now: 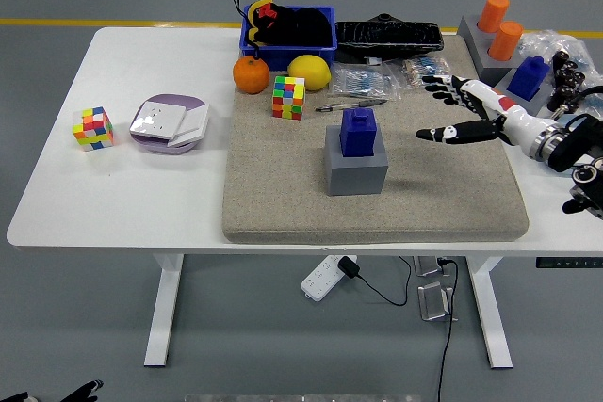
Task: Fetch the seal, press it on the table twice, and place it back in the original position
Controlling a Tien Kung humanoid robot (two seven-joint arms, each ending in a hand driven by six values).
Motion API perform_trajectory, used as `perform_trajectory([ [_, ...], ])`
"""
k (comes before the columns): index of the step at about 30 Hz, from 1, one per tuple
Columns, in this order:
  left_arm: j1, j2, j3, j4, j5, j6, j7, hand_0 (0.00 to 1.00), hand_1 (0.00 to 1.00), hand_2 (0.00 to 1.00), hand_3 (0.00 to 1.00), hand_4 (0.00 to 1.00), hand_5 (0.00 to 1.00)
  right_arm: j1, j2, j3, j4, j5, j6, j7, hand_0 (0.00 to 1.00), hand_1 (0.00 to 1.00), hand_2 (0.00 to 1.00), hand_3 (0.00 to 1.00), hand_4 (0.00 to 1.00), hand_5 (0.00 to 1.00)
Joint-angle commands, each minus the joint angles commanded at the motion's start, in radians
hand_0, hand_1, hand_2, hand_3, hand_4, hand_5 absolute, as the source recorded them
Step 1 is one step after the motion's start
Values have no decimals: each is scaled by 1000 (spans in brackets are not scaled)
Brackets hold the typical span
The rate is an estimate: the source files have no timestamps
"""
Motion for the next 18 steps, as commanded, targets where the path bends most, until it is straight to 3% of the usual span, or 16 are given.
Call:
perform_trajectory([
  [7, -6, 3, -22, -3, 24, 3, -4, 813, 790, 766, 803, 698, 416, -123, -71, 175, 50, -51, 39, -46, 973, 974, 969, 992, 998, 375],
  [17, -5, 3, -13, -2, 18, 2, -5, 812, 790, 766, 803, 697, 415, -301, -77, 460, 130, -41, 64, -81, 974, 969, 968, 998, 998, 390],
  [18, -4, 3, -11, -2, 16, 2, -5, 812, 789, 766, 803, 697, 415, -311, -76, 481, 137, -40, 63, -81, 958, 943, 946, 992, 998, 431],
])
